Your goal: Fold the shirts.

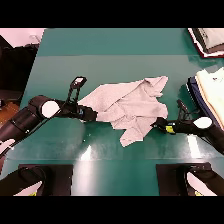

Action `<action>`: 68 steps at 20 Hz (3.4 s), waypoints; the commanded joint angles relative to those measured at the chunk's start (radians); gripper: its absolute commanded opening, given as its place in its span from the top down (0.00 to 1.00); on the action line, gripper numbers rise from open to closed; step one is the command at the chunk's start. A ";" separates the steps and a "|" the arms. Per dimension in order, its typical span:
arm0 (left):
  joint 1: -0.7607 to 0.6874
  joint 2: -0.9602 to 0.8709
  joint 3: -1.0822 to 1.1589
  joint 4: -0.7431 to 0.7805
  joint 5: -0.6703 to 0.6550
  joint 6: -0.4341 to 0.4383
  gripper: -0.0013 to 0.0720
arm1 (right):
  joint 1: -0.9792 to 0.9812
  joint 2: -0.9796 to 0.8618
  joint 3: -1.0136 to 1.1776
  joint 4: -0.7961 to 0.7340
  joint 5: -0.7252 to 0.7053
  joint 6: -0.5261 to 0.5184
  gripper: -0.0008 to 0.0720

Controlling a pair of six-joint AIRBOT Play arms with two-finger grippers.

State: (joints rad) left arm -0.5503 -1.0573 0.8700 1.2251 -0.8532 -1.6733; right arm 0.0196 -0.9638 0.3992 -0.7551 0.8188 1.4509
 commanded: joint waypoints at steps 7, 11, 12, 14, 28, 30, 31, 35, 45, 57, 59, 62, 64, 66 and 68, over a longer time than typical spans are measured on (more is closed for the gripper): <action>0.426 0.001 0.303 -0.048 -0.181 0.108 0.95 | -0.048 -0.005 0.445 -0.034 0.118 -0.050 0.97; 0.533 0.011 0.705 -0.048 -0.269 0.140 0.95 | -0.199 0.093 0.784 -0.034 0.174 -0.057 0.97; 0.541 0.016 0.811 -0.048 -0.269 0.141 0.95 | -0.233 0.112 0.867 -0.034 0.188 -0.060 0.97; 0.543 0.016 1.009 -0.049 -0.291 0.161 0.95 | -0.298 0.139 1.035 -0.034 0.234 -0.065 0.97; 0.543 0.223 1.223 -0.038 -0.360 0.189 0.95 | -0.687 0.129 1.690 -0.030 0.636 0.021 0.97; 0.543 0.213 1.069 -0.016 -0.399 0.189 0.95 | -0.686 0.047 1.704 -0.030 0.732 0.067 0.97; 0.543 0.201 0.982 -0.013 -0.410 0.189 0.95 | -0.686 0.011 1.677 -0.027 0.768 0.082 0.97; 0.543 0.081 0.678 -0.018 -0.448 0.189 0.95 | -0.529 -0.144 1.452 -0.173 0.930 0.119 0.97; 0.543 -0.390 0.520 -0.121 -0.113 0.276 0.95 | -0.157 -0.590 1.217 -0.483 0.610 0.119 0.97; 0.543 -0.442 0.520 -0.119 0.209 0.294 0.95 | -0.115 -0.706 1.355 -0.576 0.307 0.100 0.97; 0.543 -0.459 0.520 -0.100 0.123 0.298 0.95 | -0.111 -0.693 1.297 -0.600 0.349 0.100 0.97; 0.543 -0.487 0.519 -0.089 -0.012 0.377 0.95 | -0.103 -0.642 1.135 -0.657 0.351 0.101 0.97; 0.543 -0.520 0.519 -0.079 -0.061 0.376 0.95 | -0.103 -0.611 1.046 -0.659 0.314 0.101 0.97; 0.543 -0.558 0.519 -0.080 -0.096 0.372 0.95 | -0.103 -0.587 0.975 -0.651 0.289 0.101 0.97; 0.543 -0.582 0.519 -0.080 -0.127 0.372 0.95 | -0.103 -0.569 0.918 -0.651 0.276 0.101 0.97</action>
State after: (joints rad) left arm -0.0071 -1.6028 1.3888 1.1404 -0.9089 -1.3094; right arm -0.0841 -1.5616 1.4078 -1.3964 1.1202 1.5524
